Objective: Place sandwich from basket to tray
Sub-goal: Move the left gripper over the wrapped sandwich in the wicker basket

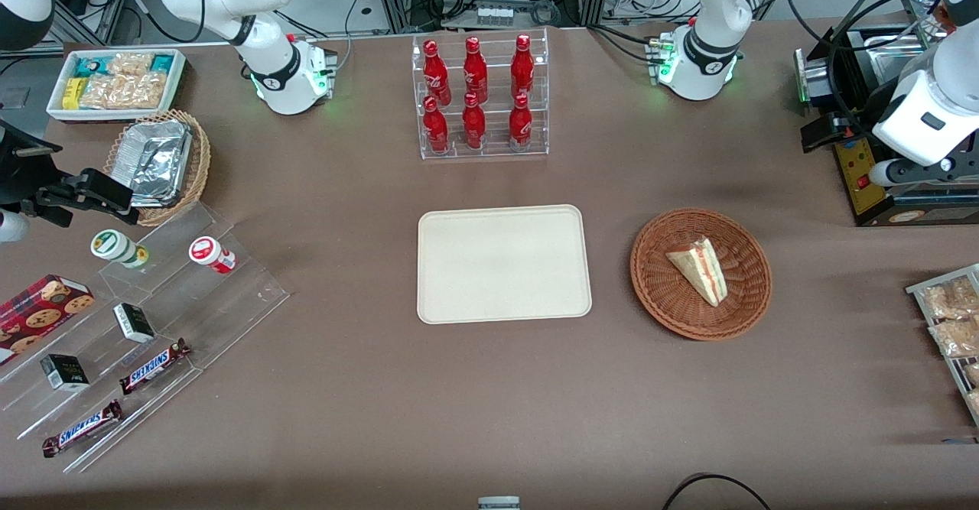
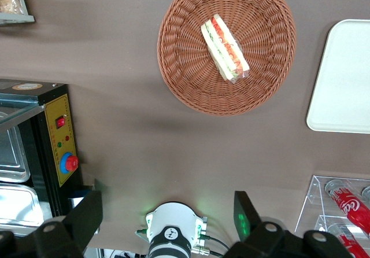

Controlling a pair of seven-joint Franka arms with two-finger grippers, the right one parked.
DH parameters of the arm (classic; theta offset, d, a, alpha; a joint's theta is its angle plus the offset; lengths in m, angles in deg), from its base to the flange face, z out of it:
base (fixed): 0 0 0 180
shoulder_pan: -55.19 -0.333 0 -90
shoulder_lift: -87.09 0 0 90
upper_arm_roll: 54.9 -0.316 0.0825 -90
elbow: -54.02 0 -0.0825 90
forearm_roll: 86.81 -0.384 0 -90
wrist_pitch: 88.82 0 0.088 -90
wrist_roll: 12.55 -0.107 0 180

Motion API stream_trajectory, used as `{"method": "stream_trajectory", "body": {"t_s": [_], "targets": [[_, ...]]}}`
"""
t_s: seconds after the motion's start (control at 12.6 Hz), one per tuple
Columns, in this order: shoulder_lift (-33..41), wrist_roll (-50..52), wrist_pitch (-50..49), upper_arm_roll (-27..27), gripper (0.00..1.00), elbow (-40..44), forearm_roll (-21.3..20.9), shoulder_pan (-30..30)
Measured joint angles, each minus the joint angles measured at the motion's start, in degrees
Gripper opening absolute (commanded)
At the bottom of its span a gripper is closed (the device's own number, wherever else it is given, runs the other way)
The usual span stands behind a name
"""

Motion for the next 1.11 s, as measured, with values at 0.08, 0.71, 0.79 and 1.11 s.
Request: {"method": "stream_trajectory", "body": {"t_s": [0.08, 0.71, 0.79, 1.11], "targets": [[-0.04, 0.0, 0.0, 0.01, 1.0, 0.0, 0.01, 0.04], [-5.28, -0.04, 6.88, 0.54, 1.0, -4.87, 0.05, 1.81], [-5.61, -0.04, 8.36, 0.56, 1.0, -6.33, 0.05, 2.03], [-6.28, -0.04, 19.02, 0.57, 1.0, -14.54, 0.05, 2.37]]}}
